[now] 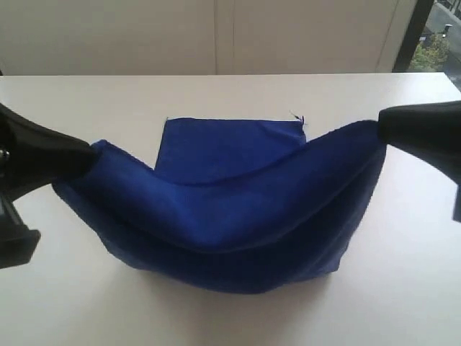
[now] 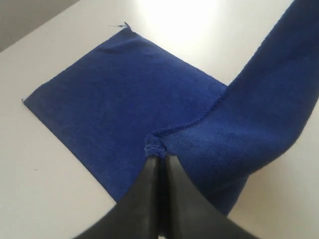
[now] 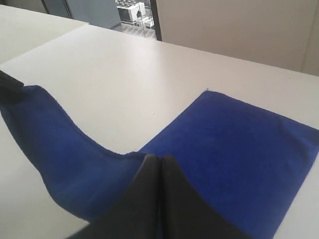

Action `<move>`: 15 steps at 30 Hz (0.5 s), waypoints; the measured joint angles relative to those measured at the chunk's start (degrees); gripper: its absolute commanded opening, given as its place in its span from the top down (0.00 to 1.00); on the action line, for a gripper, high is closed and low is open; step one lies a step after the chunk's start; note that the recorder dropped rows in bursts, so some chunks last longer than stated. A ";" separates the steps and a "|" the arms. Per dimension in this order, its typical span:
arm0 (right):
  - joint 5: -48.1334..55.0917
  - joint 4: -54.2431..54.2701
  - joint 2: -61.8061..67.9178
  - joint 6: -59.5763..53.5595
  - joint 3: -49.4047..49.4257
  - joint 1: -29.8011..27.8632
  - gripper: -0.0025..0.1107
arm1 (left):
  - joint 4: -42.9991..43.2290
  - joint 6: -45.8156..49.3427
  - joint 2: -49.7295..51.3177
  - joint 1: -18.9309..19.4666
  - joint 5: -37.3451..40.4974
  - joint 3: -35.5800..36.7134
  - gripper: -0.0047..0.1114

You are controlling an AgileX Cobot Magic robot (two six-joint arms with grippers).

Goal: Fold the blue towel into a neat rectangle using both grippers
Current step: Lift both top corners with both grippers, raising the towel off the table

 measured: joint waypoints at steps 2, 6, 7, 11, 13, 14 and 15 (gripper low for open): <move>-0.87 -0.14 0.00 0.00 1.13 0.00 0.98 | -0.23 -0.11 0.00 0.00 -1.09 1.43 0.96; -4.25 -0.23 0.61 0.11 3.44 0.00 0.98 | -0.23 -0.11 0.00 0.00 -4.99 4.22 0.96; -5.31 -0.37 1.00 0.11 3.99 0.00 0.98 | -0.23 -0.11 0.11 0.00 -6.25 4.96 0.96; -9.04 -0.37 3.06 0.11 5.22 0.00 0.98 | 0.23 -0.11 1.19 0.00 -12.91 7.69 0.96; -10.95 -0.37 5.00 0.22 5.34 0.00 0.98 | 0.67 -0.11 2.51 0.00 -15.55 8.67 0.96; -11.79 -0.37 5.89 0.19 5.37 0.00 0.98 | 0.77 -0.11 3.32 0.13 -16.70 8.94 0.96; -12.85 -0.37 7.14 0.24 5.46 0.00 0.98 | 0.90 -0.11 4.18 0.42 -17.71 9.20 0.96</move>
